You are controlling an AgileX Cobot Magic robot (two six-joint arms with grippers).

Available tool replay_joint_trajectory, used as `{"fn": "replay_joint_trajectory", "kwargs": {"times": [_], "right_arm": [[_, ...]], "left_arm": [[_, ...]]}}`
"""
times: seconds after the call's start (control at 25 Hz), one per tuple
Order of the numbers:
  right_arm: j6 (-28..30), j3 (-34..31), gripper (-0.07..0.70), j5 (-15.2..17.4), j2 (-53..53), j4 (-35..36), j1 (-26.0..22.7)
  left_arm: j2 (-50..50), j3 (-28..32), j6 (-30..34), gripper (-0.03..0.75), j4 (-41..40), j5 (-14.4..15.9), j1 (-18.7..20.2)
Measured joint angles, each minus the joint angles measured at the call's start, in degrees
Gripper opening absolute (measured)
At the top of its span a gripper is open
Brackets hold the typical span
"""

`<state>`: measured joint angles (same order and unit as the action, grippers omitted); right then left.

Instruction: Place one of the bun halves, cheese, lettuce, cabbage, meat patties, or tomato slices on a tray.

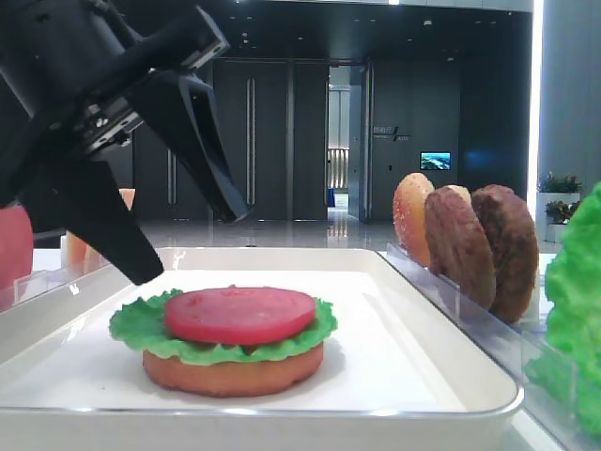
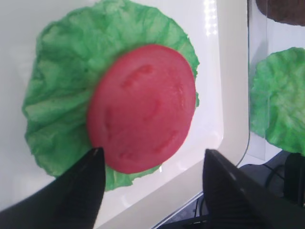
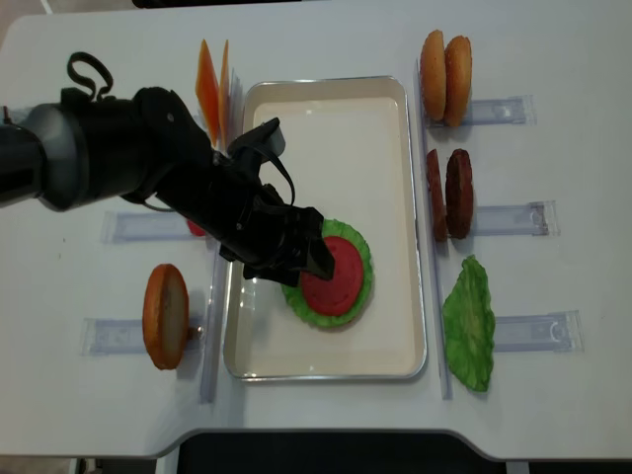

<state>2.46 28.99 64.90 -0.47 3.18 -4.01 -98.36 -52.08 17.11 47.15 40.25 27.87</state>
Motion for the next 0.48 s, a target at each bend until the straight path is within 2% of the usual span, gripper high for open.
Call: {"fn": "replay_joint_trajectory", "kwargs": {"times": [0.16,0.28,0.4,0.48], "right_arm": [[0.0,0.0,0.479,0.0,0.0,0.0,0.0],[0.0,0.0,0.479,0.0,0.0,0.0,0.0],[0.0,0.0,0.479,0.0,0.0,0.0,0.0],[0.0,0.0,0.479,0.0,0.0,0.0,0.0]], "left_arm": [[1.7,-1.5,-4.3,0.492,-4.5,1.9,0.0],[3.2,-3.7,-8.4,0.492,-9.5,4.5,0.0],[5.0,-7.2,-14.6,0.492,-17.8,9.4,0.0],[5.9,-10.4,-19.0,0.492,-24.1,14.3,0.0]]}}
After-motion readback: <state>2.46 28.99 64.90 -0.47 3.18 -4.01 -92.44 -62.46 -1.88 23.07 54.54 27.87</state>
